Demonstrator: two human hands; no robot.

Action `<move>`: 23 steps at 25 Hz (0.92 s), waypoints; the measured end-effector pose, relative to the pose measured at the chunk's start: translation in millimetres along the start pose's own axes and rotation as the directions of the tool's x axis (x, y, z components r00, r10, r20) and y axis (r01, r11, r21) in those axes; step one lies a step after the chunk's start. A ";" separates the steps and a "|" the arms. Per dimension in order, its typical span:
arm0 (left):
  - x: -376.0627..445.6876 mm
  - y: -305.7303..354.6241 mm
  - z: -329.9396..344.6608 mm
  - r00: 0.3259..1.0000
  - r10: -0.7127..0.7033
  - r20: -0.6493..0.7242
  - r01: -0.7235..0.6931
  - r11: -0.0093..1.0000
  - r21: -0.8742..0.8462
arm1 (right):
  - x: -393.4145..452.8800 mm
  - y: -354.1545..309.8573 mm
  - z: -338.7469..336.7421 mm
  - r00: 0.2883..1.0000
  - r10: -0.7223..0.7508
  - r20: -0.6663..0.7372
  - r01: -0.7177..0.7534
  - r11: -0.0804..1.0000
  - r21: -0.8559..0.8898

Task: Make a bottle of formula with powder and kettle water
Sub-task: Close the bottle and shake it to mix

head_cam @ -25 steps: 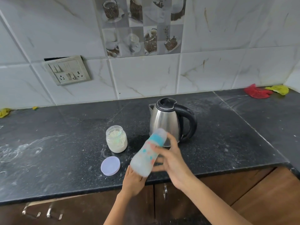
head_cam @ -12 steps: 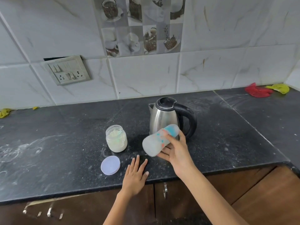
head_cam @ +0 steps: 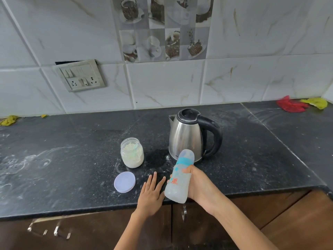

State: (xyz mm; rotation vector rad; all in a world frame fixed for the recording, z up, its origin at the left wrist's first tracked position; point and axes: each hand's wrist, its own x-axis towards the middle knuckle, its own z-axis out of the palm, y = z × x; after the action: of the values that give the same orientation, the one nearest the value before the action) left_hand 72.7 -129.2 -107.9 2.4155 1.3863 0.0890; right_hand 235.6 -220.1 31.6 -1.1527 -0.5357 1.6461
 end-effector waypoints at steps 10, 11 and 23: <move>0.5 -2.5 1.4 1.000 -0.008 0.003 0.008 1.000 -0.004 | -1.9 -12.4 18.7 0.945 -0.327 -0.004 0.326 0.944 -0.054; 0.3 -2.8 1.6 1.000 -0.010 -0.003 0.010 1.000 -0.010 | -2.1 -10.0 20.2 0.943 -0.333 0.022 0.334 0.940 -0.071; 1.0 -2.7 4.4 1.000 0.011 -0.029 -0.013 0.998 -0.064 | 5.1 -16.9 19.2 0.914 -0.362 -0.186 0.385 0.917 0.105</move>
State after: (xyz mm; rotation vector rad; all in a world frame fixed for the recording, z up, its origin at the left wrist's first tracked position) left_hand 72.0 -128.3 -113.0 2.3786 1.3600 0.1694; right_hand 226.7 -205.4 51.2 -0.9989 -0.4933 1.2268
